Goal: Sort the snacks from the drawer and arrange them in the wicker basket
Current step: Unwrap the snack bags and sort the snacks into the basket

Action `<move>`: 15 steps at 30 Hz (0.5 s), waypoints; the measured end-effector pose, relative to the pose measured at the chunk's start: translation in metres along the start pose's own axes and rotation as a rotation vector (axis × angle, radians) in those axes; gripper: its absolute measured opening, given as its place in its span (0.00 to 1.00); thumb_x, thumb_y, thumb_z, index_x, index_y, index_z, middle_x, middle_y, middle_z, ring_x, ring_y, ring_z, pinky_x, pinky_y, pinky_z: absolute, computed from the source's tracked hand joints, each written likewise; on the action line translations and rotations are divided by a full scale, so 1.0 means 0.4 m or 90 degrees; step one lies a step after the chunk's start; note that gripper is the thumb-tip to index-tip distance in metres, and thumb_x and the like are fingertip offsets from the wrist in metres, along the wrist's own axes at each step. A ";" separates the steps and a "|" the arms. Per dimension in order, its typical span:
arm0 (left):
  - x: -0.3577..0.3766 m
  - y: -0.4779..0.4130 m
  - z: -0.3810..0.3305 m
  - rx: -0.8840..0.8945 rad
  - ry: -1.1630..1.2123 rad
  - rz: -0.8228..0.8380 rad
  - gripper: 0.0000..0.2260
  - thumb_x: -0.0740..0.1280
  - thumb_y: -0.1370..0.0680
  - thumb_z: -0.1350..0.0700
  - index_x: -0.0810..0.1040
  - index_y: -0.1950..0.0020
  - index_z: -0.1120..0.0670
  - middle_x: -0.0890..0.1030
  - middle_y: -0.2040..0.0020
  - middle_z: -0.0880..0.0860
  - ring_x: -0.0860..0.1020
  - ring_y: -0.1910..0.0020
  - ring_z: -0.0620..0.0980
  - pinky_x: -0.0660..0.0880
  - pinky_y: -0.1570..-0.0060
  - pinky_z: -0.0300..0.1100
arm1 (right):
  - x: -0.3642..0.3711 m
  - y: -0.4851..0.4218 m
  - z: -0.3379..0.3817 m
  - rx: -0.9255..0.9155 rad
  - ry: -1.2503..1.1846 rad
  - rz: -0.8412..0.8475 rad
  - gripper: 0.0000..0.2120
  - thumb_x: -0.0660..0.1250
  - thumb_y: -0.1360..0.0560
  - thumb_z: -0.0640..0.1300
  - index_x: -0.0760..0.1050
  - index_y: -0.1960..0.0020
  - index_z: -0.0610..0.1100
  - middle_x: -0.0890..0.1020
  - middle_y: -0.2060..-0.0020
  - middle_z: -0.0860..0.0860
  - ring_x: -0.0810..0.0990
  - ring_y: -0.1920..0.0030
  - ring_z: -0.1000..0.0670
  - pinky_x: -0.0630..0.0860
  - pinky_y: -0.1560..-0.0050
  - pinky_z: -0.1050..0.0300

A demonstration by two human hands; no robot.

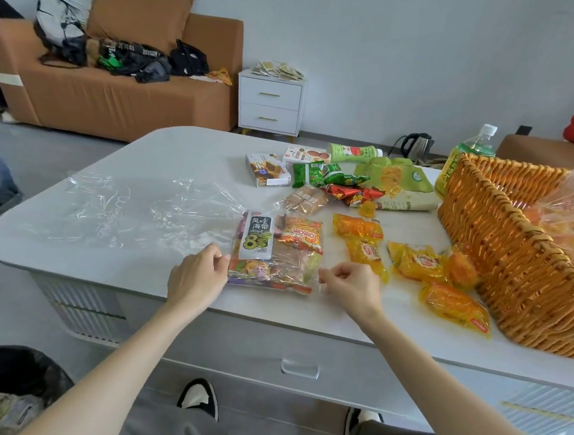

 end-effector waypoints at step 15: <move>0.035 0.049 -0.073 0.453 -0.121 0.044 0.37 0.68 0.33 0.77 0.66 0.26 0.57 0.66 0.26 0.53 0.66 0.28 0.55 0.71 0.34 0.49 | 0.081 0.054 0.011 -0.624 0.365 -0.057 0.24 0.65 0.36 0.24 0.81 0.44 0.39 0.82 0.43 0.46 0.81 0.44 0.42 0.82 0.67 0.49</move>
Point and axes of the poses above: each hand's wrist, its own y-axis away from the middle knuckle, its own x-axis out of the palm, z = x × y, the point moved 2 cm from there along -y, towards the middle knuckle
